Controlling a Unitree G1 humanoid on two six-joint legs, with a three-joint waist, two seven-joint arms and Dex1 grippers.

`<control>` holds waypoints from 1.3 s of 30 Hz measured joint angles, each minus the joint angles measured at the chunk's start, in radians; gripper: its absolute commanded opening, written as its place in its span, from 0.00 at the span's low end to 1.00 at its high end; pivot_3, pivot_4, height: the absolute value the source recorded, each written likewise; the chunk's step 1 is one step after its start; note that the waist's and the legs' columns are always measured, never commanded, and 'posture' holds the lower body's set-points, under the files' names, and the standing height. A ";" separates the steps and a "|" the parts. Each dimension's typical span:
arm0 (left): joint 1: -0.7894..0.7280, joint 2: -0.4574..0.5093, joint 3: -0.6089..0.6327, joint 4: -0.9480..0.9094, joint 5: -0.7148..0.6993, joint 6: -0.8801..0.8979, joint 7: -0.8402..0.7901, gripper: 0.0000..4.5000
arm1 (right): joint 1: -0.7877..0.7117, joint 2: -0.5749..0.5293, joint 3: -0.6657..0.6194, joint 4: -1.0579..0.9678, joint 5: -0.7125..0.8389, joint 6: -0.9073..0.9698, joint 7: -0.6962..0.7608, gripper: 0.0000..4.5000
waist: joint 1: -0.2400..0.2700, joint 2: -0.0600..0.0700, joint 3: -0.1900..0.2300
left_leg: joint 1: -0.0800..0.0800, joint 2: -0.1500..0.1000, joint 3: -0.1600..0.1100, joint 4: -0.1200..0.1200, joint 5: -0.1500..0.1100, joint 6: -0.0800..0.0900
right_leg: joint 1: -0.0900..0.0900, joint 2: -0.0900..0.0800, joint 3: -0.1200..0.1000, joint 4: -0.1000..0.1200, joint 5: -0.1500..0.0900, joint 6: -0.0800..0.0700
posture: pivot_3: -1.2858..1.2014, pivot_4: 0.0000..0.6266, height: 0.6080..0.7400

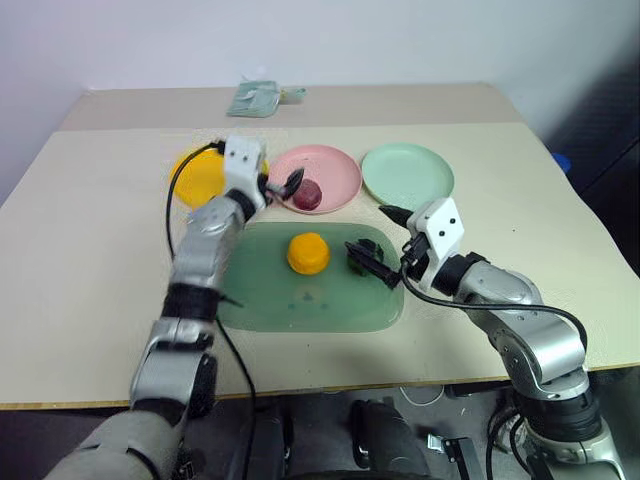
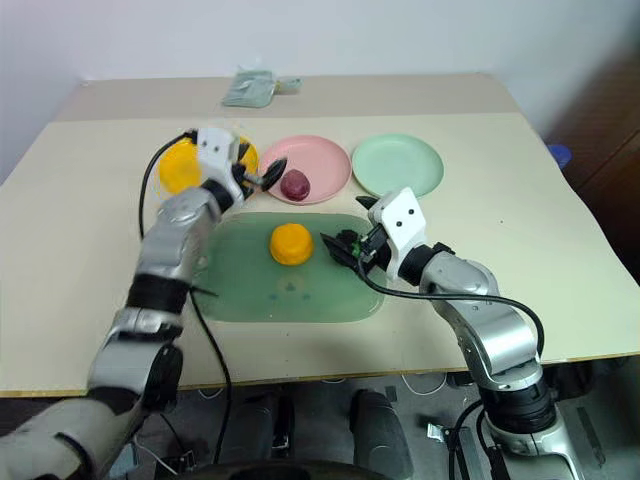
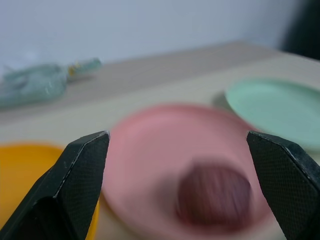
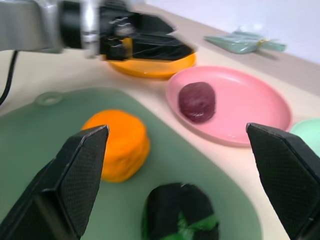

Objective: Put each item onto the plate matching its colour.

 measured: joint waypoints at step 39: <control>0.162 0.094 -0.257 -0.301 0.038 0.200 -0.143 0.67 | 0.100 -0.087 0.018 -0.107 0.080 0.023 0.106 1.00 | 0.009 0.000 0.000 | 0.002 0.000 -0.002 0.001 0.001 0.000 | 0.001 0.001 0.001 0.000 0.000 -0.003 | 0.52 0.24 1.00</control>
